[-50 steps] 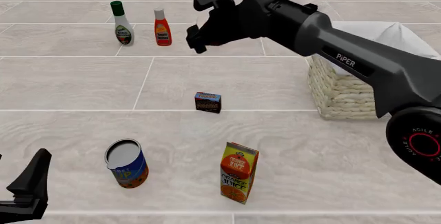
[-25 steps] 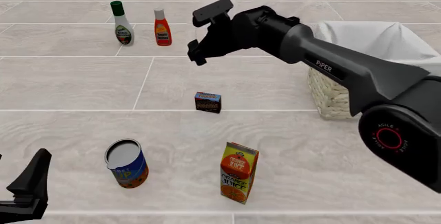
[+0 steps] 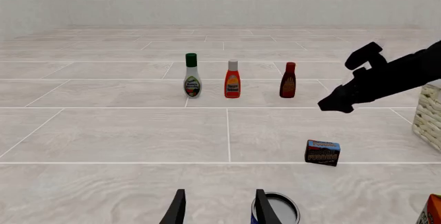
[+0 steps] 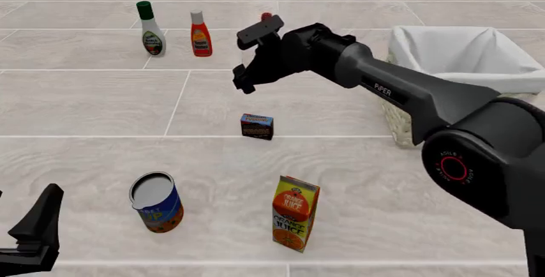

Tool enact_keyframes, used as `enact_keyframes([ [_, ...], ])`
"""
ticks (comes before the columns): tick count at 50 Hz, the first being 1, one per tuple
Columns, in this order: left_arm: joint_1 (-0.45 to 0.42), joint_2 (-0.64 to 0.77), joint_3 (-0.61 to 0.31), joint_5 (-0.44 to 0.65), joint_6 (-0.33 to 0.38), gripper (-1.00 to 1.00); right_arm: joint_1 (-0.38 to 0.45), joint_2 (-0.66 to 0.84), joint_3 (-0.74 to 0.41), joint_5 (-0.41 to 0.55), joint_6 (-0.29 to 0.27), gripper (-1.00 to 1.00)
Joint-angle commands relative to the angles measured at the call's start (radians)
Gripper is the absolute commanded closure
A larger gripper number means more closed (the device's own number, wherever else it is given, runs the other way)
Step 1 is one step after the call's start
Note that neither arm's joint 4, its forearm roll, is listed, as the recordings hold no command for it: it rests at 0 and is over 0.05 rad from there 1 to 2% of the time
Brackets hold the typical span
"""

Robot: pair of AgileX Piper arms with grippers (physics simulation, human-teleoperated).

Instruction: Pick the chocolate pudding and place it in the basket.

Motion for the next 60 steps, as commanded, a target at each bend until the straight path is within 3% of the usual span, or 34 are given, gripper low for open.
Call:
enact_keyframes([
  [1, 0.0, 0.0, 0.0, 0.0, 0.0, -1.0, -0.003, 0.03, -0.016, 0.006, 0.0, -1.0],
  [60, 0.0, 0.0, 0.0, 0.0, 0.0, -1.0, -0.004, 0.095, 0.081, -0.07, 0.036, -1.0],
])
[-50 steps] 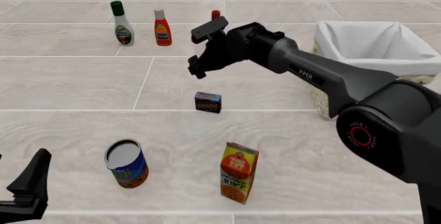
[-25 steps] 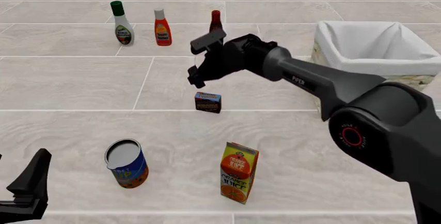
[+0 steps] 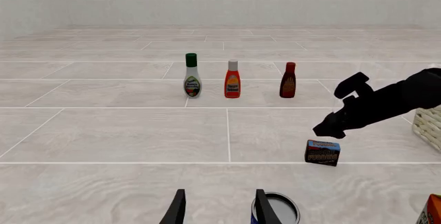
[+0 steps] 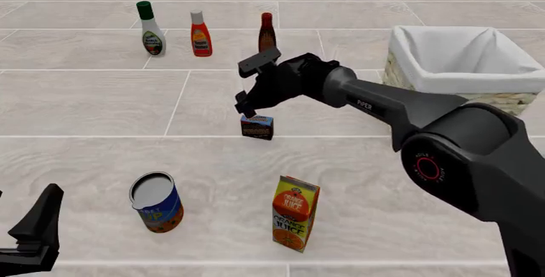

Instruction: Pick the chocolate pudding and place it in the basket.

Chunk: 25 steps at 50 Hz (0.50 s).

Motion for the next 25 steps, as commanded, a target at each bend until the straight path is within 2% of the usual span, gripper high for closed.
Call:
enact_keyframes([
  [1, 0.0, 0.0, 0.0, 0.0, 0.0, -1.0, -0.002, 0.007, 0.023, -0.015, 0.004, -1.0],
  [25, 0.0, 0.0, 0.0, 0.0, 0.0, -1.0, -0.002, 0.023, 0.072, -0.053, 0.02, -1.0],
])
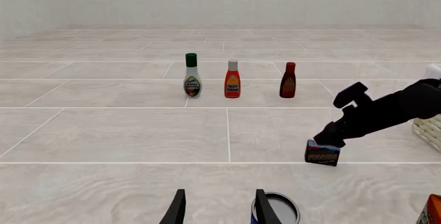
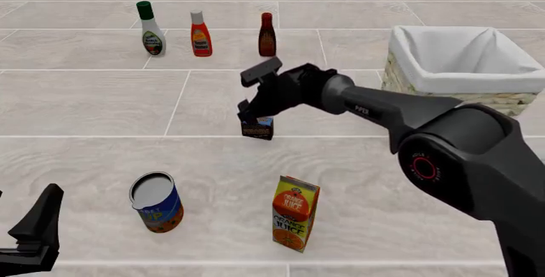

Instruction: Pick the chocolate pudding and place it in the basket.

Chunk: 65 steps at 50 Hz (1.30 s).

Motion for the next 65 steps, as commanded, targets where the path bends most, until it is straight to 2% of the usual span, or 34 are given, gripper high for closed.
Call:
enact_keyframes([
  [1, 0.0, 0.0, 0.0, 0.0, 0.0, -1.0, 0.002, 0.008, 0.026, -0.018, 0.009, -1.0],
  [65, 0.0, 0.0, 0.0, 0.0, 0.0, -1.0, -0.009, 0.089, 0.031, -0.062, 0.03, -1.0],
])
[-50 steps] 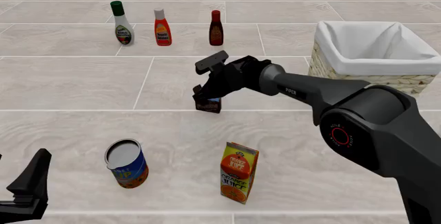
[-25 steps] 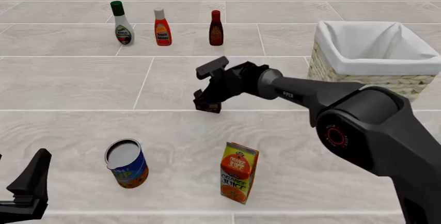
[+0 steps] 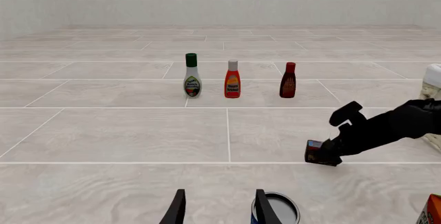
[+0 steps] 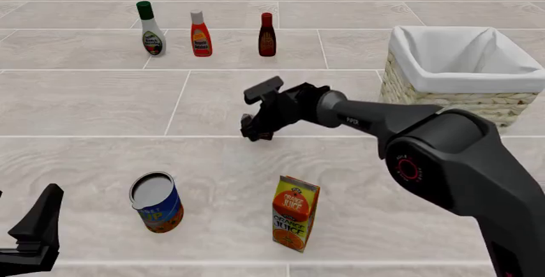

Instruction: Pick the chocolate pudding and place it in the basket.

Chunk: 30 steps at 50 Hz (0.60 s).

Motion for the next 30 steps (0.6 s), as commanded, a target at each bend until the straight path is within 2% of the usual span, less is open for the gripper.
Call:
enact_keyframes([
  [1, 0.0, 0.0, 0.0, 0.0, 0.0, -1.0, -0.002, 0.018, -0.005, -0.005, 0.001, -1.0],
  [8, 0.0, 0.0, 0.0, 0.0, 0.0, -1.0, 0.001, 0.034, -0.017, -0.006, 0.01, -1.0],
  [11, 0.0, 0.0, 0.0, 0.0, 0.0, -1.0, 0.027, 0.018, 0.008, -0.028, 0.038, -1.0],
  [15, 0.0, 0.0, 0.0, 0.0, 0.0, -1.0, 0.033, 0.004, 0.034, -0.06, 0.022, -1.0],
  [16, 0.0, 0.0, 0.0, 0.0, 0.0, -1.0, 0.028, -0.016, 0.057, -0.098, 0.013, 1.0],
  [30, 0.0, 0.0, 0.0, 0.0, 0.0, -1.0, 0.016, -0.022, 0.059, -0.102, 0.009, 1.0],
])
